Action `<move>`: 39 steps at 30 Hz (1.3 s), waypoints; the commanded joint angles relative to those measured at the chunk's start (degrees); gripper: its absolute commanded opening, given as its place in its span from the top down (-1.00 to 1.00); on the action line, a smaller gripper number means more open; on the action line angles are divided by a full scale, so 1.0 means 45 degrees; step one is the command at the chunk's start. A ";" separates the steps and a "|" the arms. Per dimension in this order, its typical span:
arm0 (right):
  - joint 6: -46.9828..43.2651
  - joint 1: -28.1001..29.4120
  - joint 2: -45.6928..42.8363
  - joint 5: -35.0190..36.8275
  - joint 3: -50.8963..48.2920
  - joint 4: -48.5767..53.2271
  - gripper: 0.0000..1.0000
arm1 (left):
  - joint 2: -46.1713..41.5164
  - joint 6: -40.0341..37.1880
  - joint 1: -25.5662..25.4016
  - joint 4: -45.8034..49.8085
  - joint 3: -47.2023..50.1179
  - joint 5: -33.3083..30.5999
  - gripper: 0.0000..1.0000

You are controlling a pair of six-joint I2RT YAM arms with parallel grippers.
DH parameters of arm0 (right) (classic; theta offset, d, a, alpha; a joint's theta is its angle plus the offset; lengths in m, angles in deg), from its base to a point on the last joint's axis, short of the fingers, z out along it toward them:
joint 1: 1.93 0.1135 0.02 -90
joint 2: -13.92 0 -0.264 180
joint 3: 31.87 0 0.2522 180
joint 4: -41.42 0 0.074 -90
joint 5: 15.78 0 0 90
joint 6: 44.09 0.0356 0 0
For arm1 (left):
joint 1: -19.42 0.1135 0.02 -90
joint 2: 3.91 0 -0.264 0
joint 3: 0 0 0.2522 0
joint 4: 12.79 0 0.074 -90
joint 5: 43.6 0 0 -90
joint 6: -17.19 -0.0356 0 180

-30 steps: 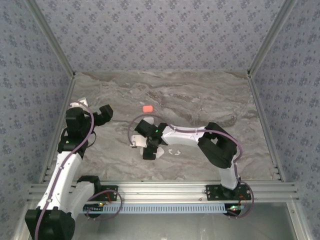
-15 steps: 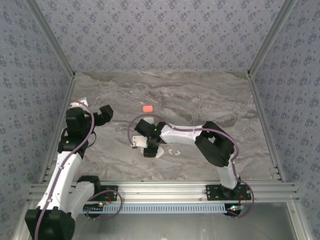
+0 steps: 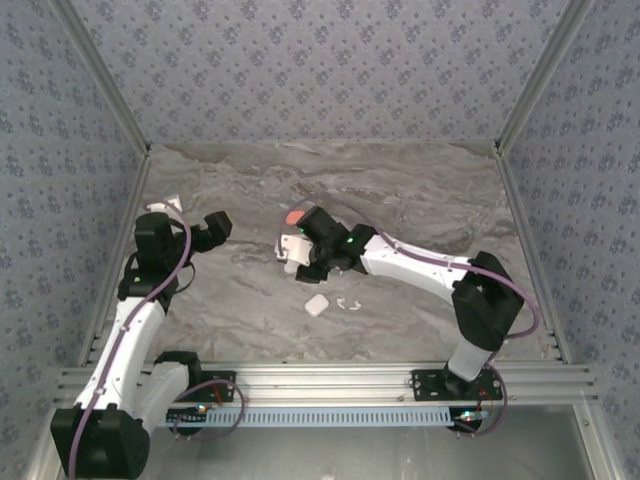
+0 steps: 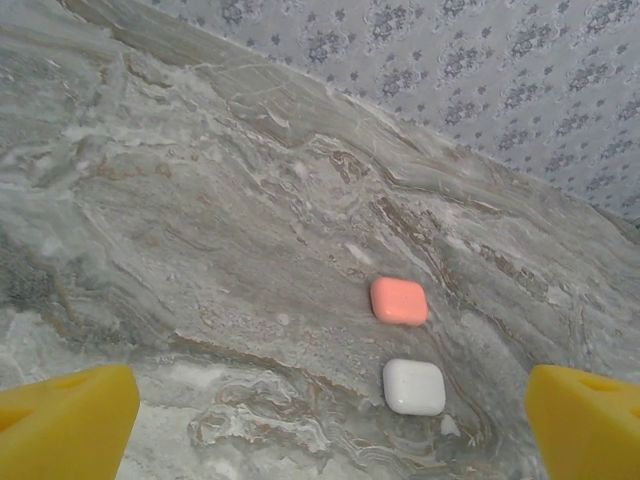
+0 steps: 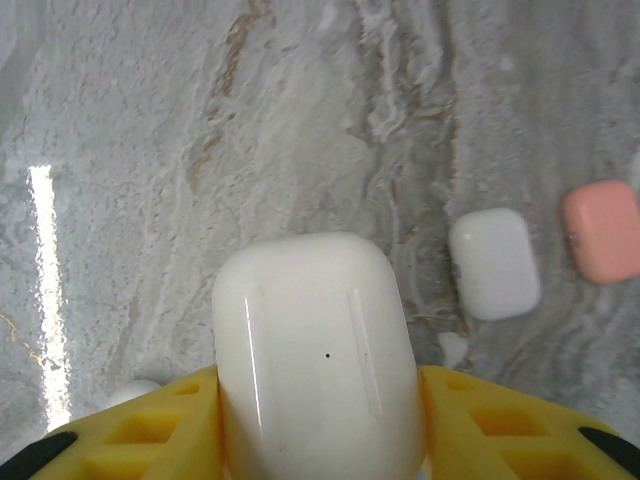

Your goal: Insert wireless bluetooth earbuds into charging case

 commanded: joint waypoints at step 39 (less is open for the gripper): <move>0.0525 -0.1796 -0.5402 -0.0762 -0.3891 -0.5195 0.13 | 0.5165 0.4344 -0.5798 -0.6714 -0.1894 0.7493 -0.39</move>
